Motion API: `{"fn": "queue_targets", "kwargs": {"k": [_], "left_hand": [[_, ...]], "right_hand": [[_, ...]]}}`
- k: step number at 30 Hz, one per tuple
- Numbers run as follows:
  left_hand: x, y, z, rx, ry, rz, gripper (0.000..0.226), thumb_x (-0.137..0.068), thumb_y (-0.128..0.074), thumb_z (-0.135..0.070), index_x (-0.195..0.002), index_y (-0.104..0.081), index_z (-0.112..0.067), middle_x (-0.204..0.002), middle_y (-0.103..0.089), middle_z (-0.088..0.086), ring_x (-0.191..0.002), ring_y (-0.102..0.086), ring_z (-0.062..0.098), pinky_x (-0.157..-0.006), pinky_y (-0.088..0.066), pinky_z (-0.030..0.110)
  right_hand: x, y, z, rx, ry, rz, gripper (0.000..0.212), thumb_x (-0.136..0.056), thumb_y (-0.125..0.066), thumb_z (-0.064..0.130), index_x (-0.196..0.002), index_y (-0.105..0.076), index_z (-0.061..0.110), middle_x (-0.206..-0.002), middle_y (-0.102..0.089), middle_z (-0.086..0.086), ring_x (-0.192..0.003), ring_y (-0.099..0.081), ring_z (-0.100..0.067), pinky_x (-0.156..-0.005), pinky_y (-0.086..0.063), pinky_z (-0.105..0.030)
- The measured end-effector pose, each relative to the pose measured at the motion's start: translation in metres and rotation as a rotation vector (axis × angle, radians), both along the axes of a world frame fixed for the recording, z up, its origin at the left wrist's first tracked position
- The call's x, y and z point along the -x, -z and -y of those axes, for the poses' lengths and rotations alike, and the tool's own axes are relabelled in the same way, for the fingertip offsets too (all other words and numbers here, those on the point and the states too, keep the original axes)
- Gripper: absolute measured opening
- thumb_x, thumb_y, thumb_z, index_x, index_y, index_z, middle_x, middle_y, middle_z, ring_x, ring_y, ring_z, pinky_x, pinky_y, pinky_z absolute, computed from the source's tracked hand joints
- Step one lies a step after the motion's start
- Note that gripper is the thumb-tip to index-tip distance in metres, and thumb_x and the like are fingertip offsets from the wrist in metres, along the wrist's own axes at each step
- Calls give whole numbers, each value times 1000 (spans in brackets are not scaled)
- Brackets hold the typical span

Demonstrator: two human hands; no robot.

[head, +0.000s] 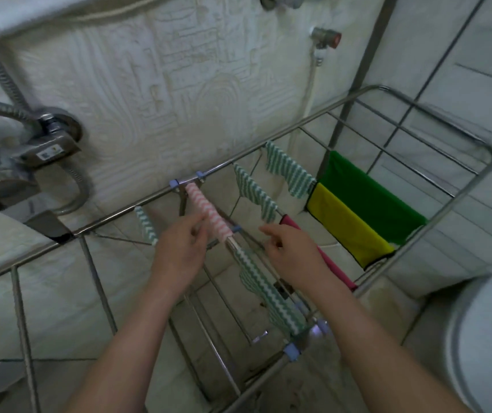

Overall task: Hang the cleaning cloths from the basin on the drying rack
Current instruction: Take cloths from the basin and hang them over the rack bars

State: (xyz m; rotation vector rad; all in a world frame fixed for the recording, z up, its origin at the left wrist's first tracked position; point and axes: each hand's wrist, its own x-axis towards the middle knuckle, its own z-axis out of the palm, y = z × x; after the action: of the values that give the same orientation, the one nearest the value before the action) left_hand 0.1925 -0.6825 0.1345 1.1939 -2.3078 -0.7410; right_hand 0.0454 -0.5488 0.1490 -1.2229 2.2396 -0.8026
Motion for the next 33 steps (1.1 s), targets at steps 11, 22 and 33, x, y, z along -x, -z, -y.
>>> {"fn": "queue_targets", "kwargs": {"k": [11,22,33], "left_hand": [[85,-32,-176,-272,633,-151,38,-100,-34,-9,-124,-42,-38,-61,-67,-3,-54,-60,10,-58,-53,41],[152,3,-407,-160,1290,199,57,-76,-49,7,-121,-53,-28,-115,-57,-4,-104,-54,14,-81,-34,14],[147,82,-616,52,1827,493,32,-88,-44,-14,-110,-66,-23,-114,-66,4,-106,-57,25,-91,-49,40]], "right_hand": [[25,-26,-194,179,449,62,20,-94,-53,15,-92,-70,24,-72,-67,7,-63,-61,-12,-64,-52,-32],[5,17,-449,235,1028,247,26,-89,-61,8,-114,-67,13,-102,-66,6,-97,-62,-8,-91,-47,-15],[-70,130,-638,-164,1527,498,50,-89,-58,27,-135,-43,13,-134,-54,-14,-120,-52,-33,-91,-39,-32]]}}
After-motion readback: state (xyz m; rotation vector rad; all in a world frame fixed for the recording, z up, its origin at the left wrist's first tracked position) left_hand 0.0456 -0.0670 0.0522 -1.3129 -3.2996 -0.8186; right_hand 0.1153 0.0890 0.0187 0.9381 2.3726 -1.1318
